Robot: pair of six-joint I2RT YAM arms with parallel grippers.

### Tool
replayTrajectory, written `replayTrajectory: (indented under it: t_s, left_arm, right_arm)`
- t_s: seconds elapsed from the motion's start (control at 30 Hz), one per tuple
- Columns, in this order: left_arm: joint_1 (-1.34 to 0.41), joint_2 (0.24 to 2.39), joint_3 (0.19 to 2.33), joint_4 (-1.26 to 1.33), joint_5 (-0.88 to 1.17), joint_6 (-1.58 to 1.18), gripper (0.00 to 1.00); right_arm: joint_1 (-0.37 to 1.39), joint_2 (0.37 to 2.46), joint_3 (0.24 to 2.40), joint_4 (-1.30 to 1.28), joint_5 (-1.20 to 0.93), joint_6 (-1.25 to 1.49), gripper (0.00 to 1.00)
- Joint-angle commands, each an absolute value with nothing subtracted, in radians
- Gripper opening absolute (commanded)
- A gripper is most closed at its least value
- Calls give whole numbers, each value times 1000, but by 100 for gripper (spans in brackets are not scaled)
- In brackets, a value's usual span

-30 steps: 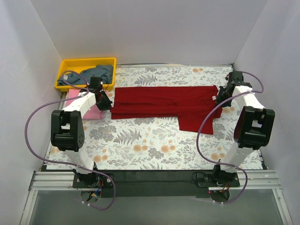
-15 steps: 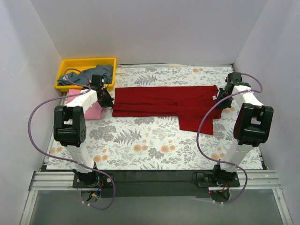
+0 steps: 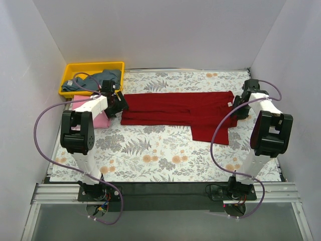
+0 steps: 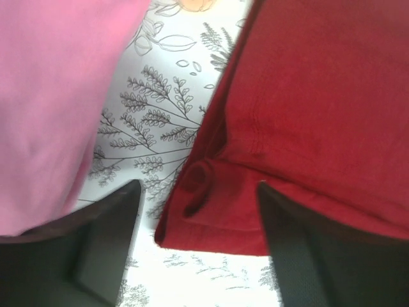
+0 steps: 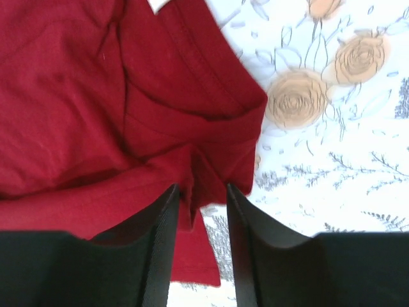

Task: Fold and stack the t-shirts
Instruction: Fold the tshirt

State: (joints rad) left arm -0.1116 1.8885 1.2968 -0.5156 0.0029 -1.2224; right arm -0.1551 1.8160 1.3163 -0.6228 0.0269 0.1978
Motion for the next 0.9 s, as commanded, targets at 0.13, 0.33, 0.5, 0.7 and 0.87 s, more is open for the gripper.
replayTrajectory:
  t_s: [0.13, 0.33, 0.5, 0.7, 0.87]
  left_arm:
    - [-234, 1681, 1302, -512, -112, -1207, 85]
    - [-498, 1595, 1226, -528, -85, -1282, 86]
    - [-665, 1689, 1270, -526, 12, -1344, 86]
    - [-817, 1873, 1460, -528, 57, -1324, 77]
    - [-870, 2040, 1580, -534, 80, -1310, 73]
  right_arm:
    - [-143, 1606, 1134, -597, -52, 209, 41]
    - [-137, 1413, 896, -568, -75, 225, 47]
    - [-126, 1370, 796, -551, -84, 238, 47]
    - [-121, 1385, 793, -531, -72, 241, 45]
    - [-118, 1404, 787, -512, -55, 242, 43]
